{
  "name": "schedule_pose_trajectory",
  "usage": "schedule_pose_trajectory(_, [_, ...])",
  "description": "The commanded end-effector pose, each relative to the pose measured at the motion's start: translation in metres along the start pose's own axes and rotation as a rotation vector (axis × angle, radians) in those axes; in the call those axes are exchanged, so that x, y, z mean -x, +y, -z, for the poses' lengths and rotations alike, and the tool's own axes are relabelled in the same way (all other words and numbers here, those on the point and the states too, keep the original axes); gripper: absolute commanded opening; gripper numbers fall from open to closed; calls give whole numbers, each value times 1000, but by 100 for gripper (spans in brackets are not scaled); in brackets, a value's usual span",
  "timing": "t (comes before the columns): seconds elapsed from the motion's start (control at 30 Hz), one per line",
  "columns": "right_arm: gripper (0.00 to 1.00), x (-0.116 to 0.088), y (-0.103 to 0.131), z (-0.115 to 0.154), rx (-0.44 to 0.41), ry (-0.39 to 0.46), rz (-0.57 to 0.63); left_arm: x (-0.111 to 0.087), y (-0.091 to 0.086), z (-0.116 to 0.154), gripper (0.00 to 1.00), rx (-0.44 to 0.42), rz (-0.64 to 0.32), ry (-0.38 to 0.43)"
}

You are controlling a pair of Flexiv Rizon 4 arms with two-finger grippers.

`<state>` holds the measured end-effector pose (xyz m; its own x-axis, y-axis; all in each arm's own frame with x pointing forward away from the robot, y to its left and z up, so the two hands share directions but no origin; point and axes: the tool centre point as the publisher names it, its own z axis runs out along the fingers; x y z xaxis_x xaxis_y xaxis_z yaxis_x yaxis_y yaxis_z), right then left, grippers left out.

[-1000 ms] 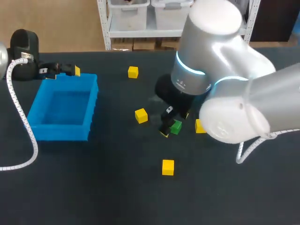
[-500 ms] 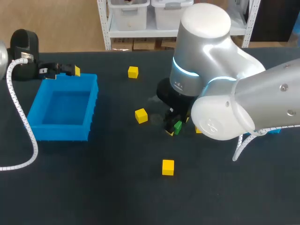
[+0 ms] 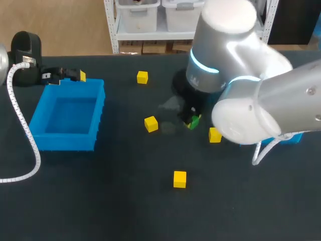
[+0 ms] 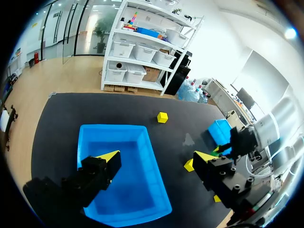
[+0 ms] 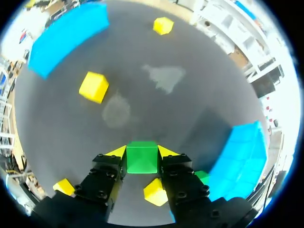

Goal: Put the green cubes in the right bin and the yellow cubes in the left bin.

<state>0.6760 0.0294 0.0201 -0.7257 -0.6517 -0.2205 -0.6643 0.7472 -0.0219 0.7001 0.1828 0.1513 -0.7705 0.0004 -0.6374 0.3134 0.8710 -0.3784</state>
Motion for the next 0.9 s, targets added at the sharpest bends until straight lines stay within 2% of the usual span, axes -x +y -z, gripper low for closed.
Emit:
schedule_pose_trajectory(0.03, [0,-3,-17,40,-15,-89,-40,-1,2,0,100,-9,-2,-5])
schedule_pose_trajectory(0.23, [0,2,-55,85,-54,-195,-156,-1,2,0,100,-9,-2,-5])
schedule_pose_trajectory(0.4, [0,-5,-92,105,-76,-237,-269,-1,2,0,100,-9,-2,-5])
schedule_pose_trajectory(0.6, [0,-22,-131,99,-92,-222,-404,-1,2,0,100,-9,-2,-5])
schedule_pose_trajectory(0.9, [0,-53,-165,61,-114,-122,-525,-1,2,0,100,-9,-2,-5])
